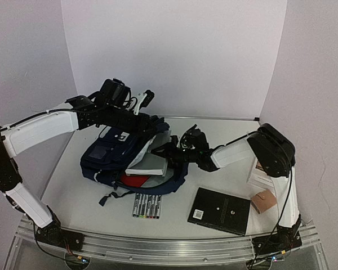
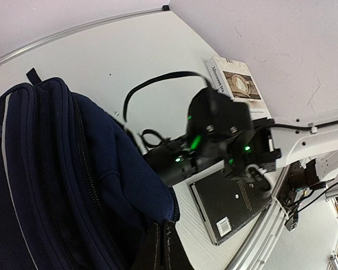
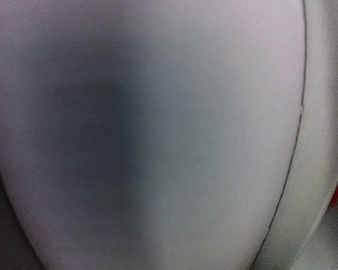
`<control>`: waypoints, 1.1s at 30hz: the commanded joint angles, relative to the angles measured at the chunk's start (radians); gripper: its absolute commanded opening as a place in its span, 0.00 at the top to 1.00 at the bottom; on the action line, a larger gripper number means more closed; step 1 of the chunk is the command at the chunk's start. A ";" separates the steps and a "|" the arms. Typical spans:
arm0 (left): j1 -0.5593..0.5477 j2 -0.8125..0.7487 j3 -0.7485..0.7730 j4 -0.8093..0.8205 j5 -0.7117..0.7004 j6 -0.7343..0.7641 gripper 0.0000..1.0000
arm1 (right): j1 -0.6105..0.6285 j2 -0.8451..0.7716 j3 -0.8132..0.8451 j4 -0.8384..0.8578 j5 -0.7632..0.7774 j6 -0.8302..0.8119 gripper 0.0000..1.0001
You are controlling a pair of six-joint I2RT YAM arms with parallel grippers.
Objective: Pack the student bag
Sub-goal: Place the book in the student bag.
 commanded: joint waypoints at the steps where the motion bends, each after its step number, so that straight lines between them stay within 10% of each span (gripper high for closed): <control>1: -0.011 -0.074 0.009 0.146 0.065 -0.048 1.00 | 0.056 0.097 0.160 -0.059 0.111 -0.025 0.60; 8: -0.009 -0.084 -0.009 0.153 0.014 -0.092 1.00 | 0.066 0.055 0.180 -0.204 0.285 -0.121 0.27; 19: -0.007 -0.131 -0.029 0.151 -0.055 -0.100 1.00 | 0.070 -0.190 0.079 -0.556 0.571 -0.347 0.08; 33: -0.007 -0.139 -0.032 0.147 -0.057 -0.101 1.00 | 0.110 -0.199 0.062 -0.549 0.431 -0.401 0.38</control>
